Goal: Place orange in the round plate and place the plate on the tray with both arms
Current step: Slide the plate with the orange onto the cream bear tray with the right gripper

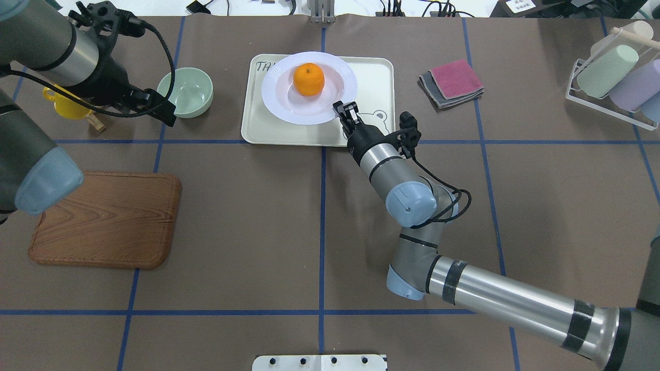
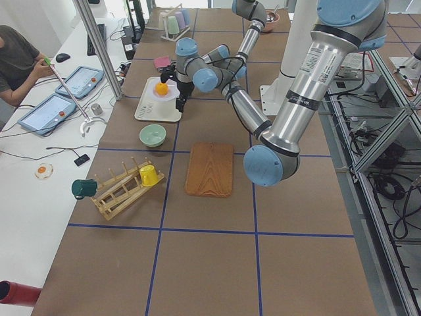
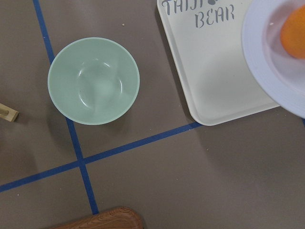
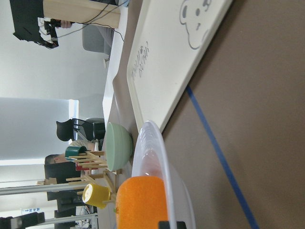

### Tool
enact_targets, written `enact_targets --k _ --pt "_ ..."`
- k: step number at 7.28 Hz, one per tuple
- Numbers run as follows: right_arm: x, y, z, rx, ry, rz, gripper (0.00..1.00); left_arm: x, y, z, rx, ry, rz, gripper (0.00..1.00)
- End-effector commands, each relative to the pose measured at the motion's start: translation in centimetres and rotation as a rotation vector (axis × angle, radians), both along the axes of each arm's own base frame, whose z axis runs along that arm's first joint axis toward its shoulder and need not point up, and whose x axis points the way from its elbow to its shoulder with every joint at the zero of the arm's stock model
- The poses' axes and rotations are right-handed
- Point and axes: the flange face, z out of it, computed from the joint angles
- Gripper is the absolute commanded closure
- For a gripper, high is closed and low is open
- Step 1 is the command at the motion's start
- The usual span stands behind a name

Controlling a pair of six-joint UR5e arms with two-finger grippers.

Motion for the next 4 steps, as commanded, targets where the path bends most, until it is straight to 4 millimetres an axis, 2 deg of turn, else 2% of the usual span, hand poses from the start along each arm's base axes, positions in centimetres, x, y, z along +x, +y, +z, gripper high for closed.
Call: enact_targets --k 1,2,3,4 --pt "-1.82 -1.64 1.52 -0.086 0.056 0.009 1.00 0.04 0.10 0.01 -0.002 0.000 0.001 0.01" --pt "-2.37 -1.24 2.04 -0.090 0.067 0.000 1.00 0.01 0.13 -0.05 -0.001 0.001 0.001 0.01" --pt "-2.48 -1.15 2.12 -0.091 0.068 -0.002 0.59 0.01 0.13 -0.05 -0.001 0.001 0.001 0.01" --pt "-2.08 -1.09 1.41 -0.084 0.052 -0.001 0.01 0.12 0.13 -0.08 -0.001 0.001 0.002 0.01"
